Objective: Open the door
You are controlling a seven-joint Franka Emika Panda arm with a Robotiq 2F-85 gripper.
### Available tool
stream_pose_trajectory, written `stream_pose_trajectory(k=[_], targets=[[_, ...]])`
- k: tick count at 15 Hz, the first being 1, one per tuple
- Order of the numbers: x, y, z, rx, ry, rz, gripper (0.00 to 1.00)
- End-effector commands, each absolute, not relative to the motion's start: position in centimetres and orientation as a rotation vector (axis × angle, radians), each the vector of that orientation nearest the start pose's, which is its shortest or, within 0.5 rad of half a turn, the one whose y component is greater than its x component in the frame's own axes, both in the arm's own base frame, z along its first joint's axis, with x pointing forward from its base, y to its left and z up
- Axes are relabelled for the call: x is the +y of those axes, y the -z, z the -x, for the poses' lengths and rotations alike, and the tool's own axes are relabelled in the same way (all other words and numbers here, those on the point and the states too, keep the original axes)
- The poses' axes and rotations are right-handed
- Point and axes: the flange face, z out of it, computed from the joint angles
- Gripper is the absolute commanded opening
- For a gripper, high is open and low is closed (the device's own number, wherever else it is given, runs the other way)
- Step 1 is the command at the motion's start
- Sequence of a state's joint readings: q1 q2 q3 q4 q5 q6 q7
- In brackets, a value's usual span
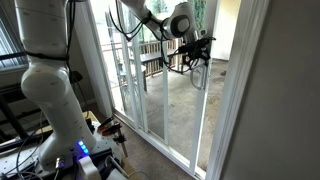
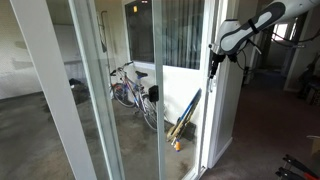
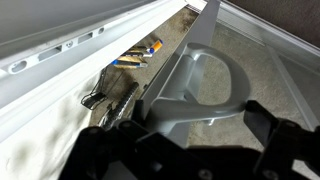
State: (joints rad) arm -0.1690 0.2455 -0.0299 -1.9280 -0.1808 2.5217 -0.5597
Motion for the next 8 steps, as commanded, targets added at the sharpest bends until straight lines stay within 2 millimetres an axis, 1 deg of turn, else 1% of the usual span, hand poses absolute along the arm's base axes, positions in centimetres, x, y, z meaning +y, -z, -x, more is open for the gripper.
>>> stream_pose_trajectory(k=[1,7,8], targets=[[-12.1,-40.0,-62.7,-0.826,0.458,3.261,1.00],[-11.1,-40.1,-62.6,-0.858,0.450,3.249,1.00],[-10.4,-40.2,-63.2,-0.867,0.453,3.251,1.00]])
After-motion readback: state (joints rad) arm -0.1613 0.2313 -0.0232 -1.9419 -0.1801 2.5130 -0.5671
